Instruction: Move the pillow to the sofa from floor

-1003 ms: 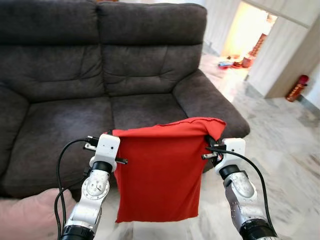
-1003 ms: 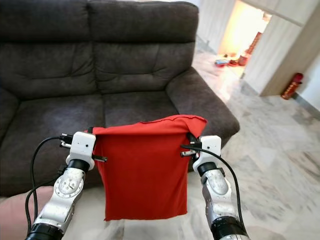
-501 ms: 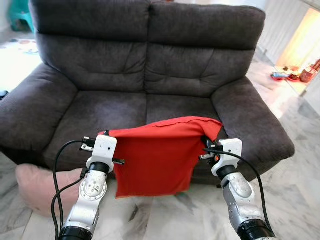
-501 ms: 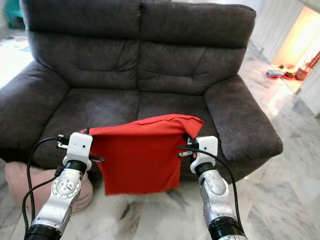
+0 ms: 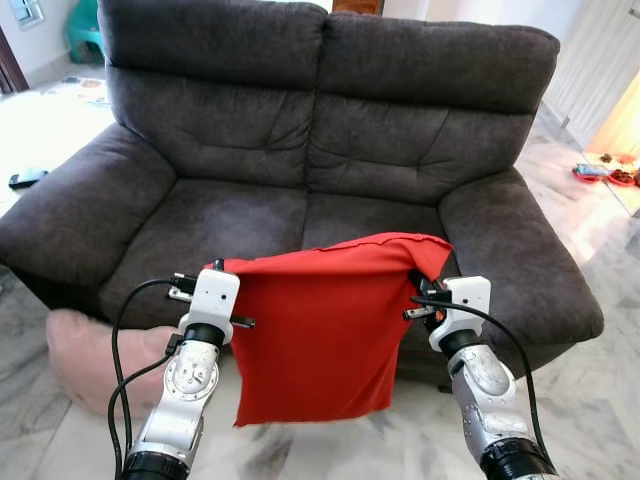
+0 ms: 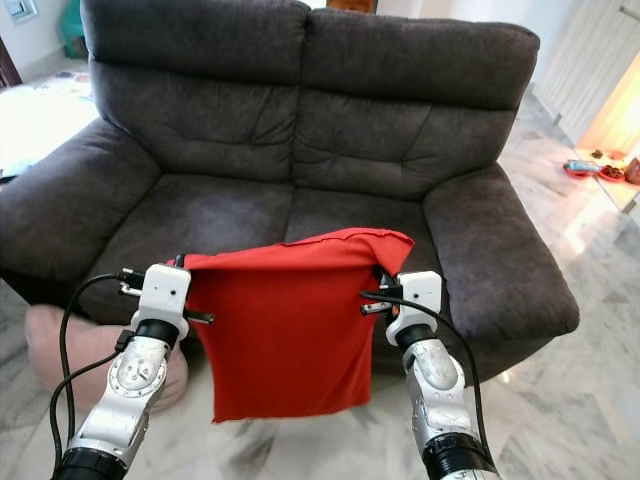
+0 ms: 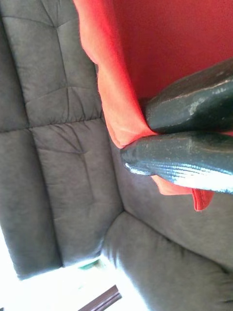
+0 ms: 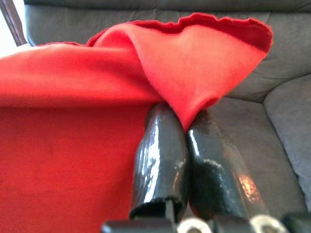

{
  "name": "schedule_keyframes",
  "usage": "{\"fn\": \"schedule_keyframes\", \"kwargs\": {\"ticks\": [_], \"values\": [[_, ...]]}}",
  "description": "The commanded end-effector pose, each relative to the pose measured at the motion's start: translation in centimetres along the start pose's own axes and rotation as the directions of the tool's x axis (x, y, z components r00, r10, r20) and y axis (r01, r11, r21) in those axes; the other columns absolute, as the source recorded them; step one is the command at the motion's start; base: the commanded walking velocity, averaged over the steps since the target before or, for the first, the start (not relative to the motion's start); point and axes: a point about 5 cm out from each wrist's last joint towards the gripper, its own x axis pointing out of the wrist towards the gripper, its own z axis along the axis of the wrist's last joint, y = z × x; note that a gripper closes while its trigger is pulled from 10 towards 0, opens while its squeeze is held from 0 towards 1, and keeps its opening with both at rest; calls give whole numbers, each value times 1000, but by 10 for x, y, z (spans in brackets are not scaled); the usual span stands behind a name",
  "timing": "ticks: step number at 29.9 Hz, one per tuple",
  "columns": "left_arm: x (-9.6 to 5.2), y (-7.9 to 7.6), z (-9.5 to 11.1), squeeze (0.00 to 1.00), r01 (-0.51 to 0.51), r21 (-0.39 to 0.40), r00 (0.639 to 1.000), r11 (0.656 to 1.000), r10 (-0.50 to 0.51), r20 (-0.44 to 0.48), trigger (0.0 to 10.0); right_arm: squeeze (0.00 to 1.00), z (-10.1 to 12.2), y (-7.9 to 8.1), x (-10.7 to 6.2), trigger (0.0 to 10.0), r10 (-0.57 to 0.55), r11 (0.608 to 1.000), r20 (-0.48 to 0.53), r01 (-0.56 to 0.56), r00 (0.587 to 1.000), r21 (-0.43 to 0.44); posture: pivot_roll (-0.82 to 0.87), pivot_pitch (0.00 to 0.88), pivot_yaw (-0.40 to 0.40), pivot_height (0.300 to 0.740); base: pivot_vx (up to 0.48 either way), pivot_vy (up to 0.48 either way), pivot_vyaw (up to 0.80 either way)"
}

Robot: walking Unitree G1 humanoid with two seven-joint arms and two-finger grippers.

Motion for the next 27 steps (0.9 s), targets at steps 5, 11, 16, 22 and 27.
{"fn": "schedule_keyframes", "kwargs": {"ticks": [5,11,16,22,27], "values": [[7,2,16,0,-32,-7,996,999,32,79,10000,0,18,-19,2,10000,-66,998,79,68,995,-14,99,0,-114,740,0,-278,0],[7,2,17,0,-33,-9,996,999,34,81,10000,0,18,-20,2,10000,-69,998,80,70,994,-9,97,0,-113,740,0,-289,0],[7,2,16,0,-34,-10,996,999,35,79,10000,0,18,-20,2,10000,-66,998,76,67,995,-10,93,0,-114,740,0,-291,0],[6,2,16,0,-36,-12,996,999,36,77,10000,0,19,-23,1,10000,-76,997,78,77,994,-9,92,0,-114,740,0,-287,0],[7,4,17,0,-41,-10,996,999,42,80,10000,0,19,-20,2,10000,-69,998,78,70,995,-7,93,0,-114,740,0,-289,0]]}}
